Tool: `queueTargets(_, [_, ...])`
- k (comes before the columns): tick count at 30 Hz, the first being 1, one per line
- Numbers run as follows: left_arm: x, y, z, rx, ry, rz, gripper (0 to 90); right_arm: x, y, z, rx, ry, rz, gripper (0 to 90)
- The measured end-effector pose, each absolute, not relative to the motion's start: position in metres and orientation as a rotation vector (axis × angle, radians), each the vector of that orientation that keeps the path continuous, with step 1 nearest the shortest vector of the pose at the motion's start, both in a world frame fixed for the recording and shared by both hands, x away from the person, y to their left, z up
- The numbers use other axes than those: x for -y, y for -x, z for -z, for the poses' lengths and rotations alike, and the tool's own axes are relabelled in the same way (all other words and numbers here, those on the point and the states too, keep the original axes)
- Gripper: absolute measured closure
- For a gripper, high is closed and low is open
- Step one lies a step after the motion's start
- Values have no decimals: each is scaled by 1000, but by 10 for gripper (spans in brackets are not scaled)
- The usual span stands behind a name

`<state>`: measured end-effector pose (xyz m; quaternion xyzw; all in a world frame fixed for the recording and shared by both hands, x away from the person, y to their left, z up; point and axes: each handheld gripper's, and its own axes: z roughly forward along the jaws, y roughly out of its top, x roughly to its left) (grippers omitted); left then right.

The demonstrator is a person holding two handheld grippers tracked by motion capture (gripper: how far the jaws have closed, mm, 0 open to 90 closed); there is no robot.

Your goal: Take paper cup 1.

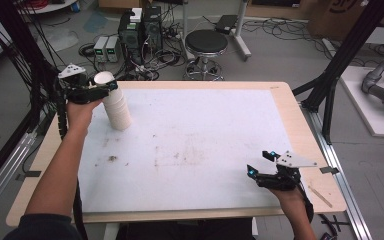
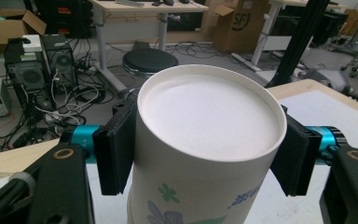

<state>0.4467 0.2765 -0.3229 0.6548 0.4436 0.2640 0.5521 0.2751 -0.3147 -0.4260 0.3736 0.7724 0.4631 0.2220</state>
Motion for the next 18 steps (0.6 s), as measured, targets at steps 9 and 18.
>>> queueTargets(9, [-286, -426, 288, -1003, -1442, -707, 330, 314, -275, 425, -2131, -1024, -1282, 203])
queueTargets(18, [-299, -398, 269, -945, -1391, -755, 333, 310, -275, 424, -2140, -1014, -1287, 203])
